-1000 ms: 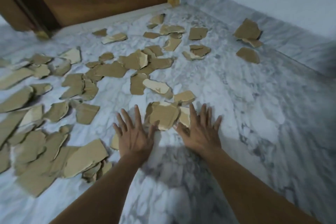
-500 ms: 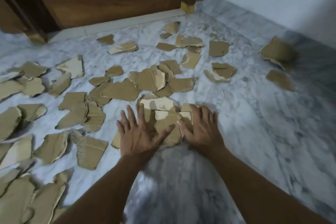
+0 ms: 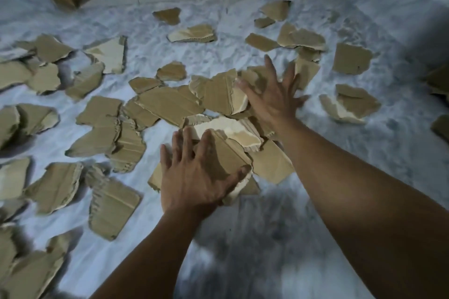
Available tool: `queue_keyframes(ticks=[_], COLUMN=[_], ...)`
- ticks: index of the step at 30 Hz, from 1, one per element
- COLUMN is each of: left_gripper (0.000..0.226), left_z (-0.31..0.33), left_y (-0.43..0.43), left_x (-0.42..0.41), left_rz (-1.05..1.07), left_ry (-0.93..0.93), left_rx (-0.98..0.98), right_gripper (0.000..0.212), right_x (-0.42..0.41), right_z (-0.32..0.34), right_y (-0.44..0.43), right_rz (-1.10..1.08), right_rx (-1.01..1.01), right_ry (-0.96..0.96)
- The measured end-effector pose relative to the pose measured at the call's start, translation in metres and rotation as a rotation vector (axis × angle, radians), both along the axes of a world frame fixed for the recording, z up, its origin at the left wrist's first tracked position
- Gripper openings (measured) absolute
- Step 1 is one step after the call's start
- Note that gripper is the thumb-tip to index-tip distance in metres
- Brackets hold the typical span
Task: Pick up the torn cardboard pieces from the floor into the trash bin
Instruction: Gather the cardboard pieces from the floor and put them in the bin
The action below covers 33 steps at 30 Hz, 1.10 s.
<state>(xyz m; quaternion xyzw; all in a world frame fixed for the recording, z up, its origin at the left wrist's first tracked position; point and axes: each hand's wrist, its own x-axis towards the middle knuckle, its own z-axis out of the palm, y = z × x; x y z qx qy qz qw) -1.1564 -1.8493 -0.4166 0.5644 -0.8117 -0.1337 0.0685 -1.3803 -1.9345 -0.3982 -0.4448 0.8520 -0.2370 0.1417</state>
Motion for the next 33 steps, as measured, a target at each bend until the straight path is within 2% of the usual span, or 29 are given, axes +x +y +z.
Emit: queue_keyframes(ticks=[2, 4, 8, 11, 14, 16, 17, 19, 21, 24, 27, 29, 33], left_gripper=[0.113, 0.115, 0.132, 0.130, 0.127, 0.126, 0.124, 0.115, 0.104, 0.094, 0.081, 0.065, 0.045], left_z=[0.001, 0.003, 0.002, 0.001, 0.002, 0.001, 0.000, -0.003, -0.007, -0.009, -0.008, -0.008, 0.007], left_y=[0.001, 0.002, 0.001, 0.004, 0.007, 0.008, 0.009, 0.012, 0.012, 0.016, 0.021, 0.022, 0.019], left_x=[0.000, 0.001, 0.001, 0.004, 0.006, 0.006, 0.005, 0.003, 0.001, -0.001, 0.000, 0.002, -0.001], left_rz=[0.025, 0.060, 0.113, 0.110, 0.142, 0.141, 0.144, 0.154, 0.166, 0.174, 0.157, 0.180, 0.249], left_ry=[0.013, 0.024, 0.094, 0.195, 0.225, 0.146, 0.111, 0.078, 0.057, 0.062, 0.123, 0.215, 0.495], left_rx=[-0.014, -0.017, 0.008, -0.005, -0.027, -0.049, -0.060, -0.098, -0.151, -0.167, -0.135, -0.099, 0.133], right_gripper=[0.106, 0.108, 0.095, 0.087, 0.082, 0.089, 0.091, 0.084, 0.082, 0.075, 0.072, 0.071, 0.069], right_x=[-0.011, -0.010, 0.009, 0.010, 0.008, 0.006, 0.006, 0.015, 0.040, 0.071, 0.080, 0.082, 0.085], right_z=[0.006, 0.011, 0.013, 0.009, 0.019, 0.023, 0.023, 0.016, 0.009, 0.013, 0.021, 0.023, 0.015], right_y=[-0.020, -0.027, 0.005, 0.040, 0.070, 0.088, 0.099, 0.122, 0.136, 0.141, 0.134, 0.135, 0.148], right_rz=[0.122, 0.274, 0.401, 0.433, 0.361, 0.228, 0.124, -0.028, -0.023, -0.019, -0.056, -0.024, -0.064], right_rx=[0.217, 0.341, 0.335, 0.290, 0.186, 0.173, 0.232, 0.400, 0.450, 0.305, 0.153, 0.095, -0.056], right_ry=[-0.022, -0.058, -0.010, -0.062, -0.287, -0.160, -0.096, -0.085, -0.044, -0.017, -0.206, -0.329, -0.532])
